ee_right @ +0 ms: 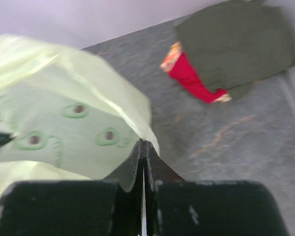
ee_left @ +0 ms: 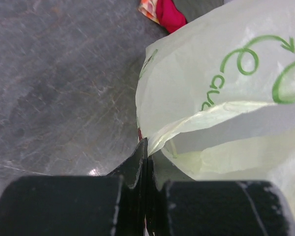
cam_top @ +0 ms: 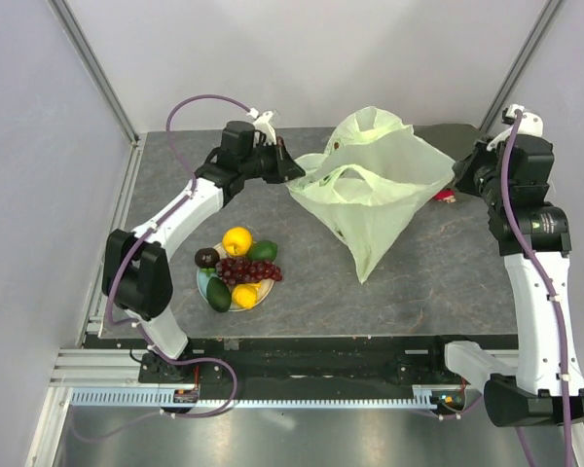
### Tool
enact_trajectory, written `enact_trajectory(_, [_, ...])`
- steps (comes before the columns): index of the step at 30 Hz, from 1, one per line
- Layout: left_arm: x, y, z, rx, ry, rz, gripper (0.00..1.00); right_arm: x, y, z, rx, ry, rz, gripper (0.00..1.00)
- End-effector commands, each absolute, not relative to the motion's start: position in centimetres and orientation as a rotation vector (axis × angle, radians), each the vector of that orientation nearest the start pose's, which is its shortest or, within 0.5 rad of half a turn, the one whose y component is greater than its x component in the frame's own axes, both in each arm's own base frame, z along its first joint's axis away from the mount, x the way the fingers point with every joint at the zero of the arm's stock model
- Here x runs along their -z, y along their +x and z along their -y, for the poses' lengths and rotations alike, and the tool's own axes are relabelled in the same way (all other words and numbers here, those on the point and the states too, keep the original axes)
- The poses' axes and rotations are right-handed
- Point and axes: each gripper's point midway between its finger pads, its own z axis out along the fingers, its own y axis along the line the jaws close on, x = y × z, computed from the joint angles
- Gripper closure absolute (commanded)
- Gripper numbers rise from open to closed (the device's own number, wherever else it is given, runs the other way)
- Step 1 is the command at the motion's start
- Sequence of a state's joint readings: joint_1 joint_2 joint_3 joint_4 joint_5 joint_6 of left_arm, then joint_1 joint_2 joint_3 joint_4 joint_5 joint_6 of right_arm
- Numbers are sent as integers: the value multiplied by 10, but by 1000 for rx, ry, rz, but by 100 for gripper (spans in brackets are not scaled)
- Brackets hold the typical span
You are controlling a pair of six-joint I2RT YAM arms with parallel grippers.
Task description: Place the fruits into the plastic bag
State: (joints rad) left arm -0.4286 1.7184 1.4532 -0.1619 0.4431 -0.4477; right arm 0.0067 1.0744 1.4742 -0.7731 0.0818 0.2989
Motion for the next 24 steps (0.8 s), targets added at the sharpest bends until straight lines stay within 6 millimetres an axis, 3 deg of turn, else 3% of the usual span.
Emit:
enact_trajectory(1, [-277,399,310,1155,340,-1944,75,-382,313,-58,-500,194,-1846,100])
enact_trajectory(4, [-286,397,313,1196,342,-1909,38,-378,316,-73,-616,233,-1817,100])
enact_trajectory(7, [-299,397,309,1176,336,-1870,23,-368,316,-73,-592,254,-1826,100])
enact_trajectory(11, [-330,387,301,1150,369,-1773,14,-363,317,-70,-577,275,-1836,100])
enact_trajectory(15, [-349,374,290,1113,379,-1717,9,-361,320,-69,-577,311,-1830,100])
enact_trajectory(19, [-355,358,277,1076,371,-1714,8,-359,325,-73,-607,341,-1820,100])
enact_trajectory(21, [-341,356,264,1011,317,-1763,7,-358,325,-74,-606,341,-1822,100])
enact_trajectory(22, [-351,348,254,974,300,-1739,5,-359,326,-74,-603,345,-1818,100])
enact_trajectory(23, [-337,351,239,891,231,-1784,3,-358,326,-73,-600,345,-1819,100])
enact_trajectory(24, [-337,349,229,843,199,-1785,1,-358,326,-74,-601,346,-1819,100])
